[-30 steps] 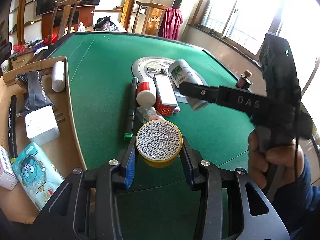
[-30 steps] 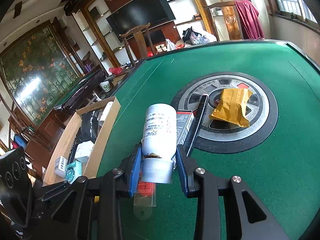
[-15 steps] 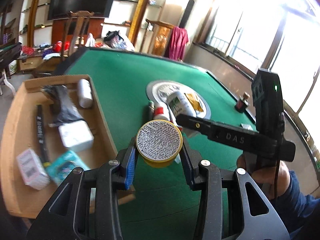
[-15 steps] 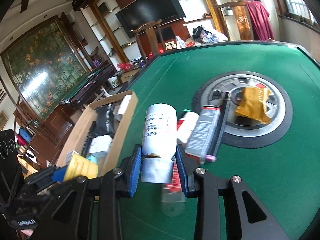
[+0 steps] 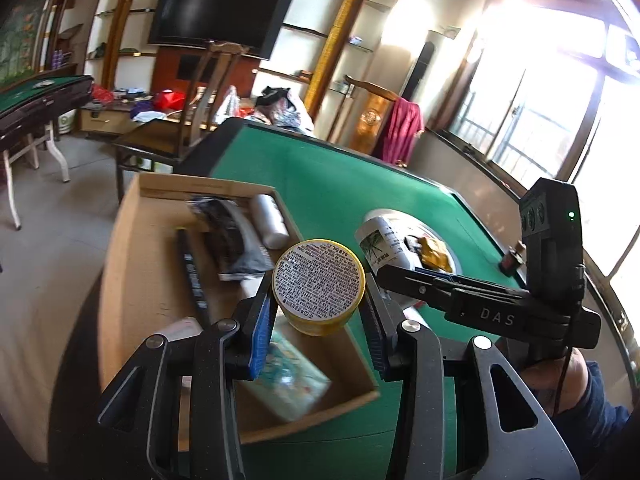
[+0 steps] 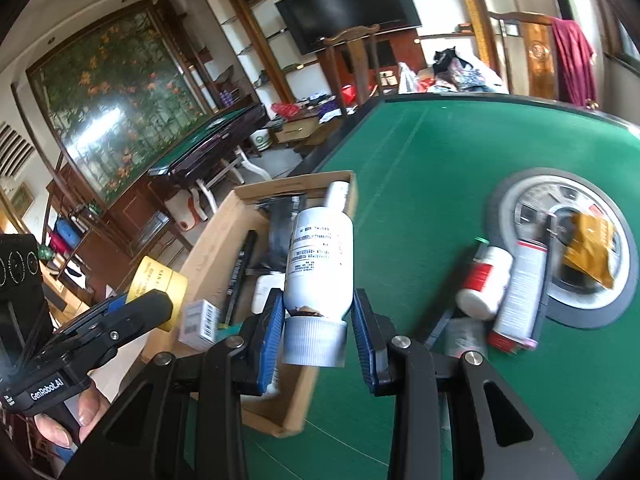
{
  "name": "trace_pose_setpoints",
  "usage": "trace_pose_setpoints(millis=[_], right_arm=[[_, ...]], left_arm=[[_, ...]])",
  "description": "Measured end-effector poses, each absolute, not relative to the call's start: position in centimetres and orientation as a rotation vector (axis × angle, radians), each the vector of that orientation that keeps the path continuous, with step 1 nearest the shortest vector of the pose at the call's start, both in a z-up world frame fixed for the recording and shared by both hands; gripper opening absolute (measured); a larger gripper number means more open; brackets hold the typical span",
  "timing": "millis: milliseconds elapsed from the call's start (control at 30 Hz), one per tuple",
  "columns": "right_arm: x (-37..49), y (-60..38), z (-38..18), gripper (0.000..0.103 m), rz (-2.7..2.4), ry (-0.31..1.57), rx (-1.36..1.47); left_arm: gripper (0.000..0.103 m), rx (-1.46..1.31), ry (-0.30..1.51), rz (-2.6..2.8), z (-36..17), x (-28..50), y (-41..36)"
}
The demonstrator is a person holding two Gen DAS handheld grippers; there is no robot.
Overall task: Organize objects
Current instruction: 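Lift and carry the tin and pill bottle over the cardboard box with both tools, then open the left tool to drop the tin while the right tool releases the bottle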
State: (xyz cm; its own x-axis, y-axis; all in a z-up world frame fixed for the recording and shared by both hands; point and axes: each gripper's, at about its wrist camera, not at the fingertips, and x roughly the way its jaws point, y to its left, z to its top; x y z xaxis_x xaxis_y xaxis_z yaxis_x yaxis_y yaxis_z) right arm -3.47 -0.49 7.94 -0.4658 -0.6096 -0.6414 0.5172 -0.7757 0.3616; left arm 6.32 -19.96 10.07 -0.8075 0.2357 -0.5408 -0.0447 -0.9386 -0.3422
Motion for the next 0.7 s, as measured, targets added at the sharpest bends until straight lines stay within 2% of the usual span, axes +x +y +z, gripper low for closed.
trace_pose_setpoints(millis=[433, 700], right_arm=[[-6.0, -8.6, 8.1, 0.033, -2.170, -0.042, 1.102], [-8.3, -11.0, 8.2, 0.033, -2.165, -0.076, 1.134]], left_arm=[[0.040, -0.996, -0.636, 2.849, 8.1, 3.6, -26.9], [0.040, -1.065, -0.706, 2.819, 6.7, 1.3, -28.2]])
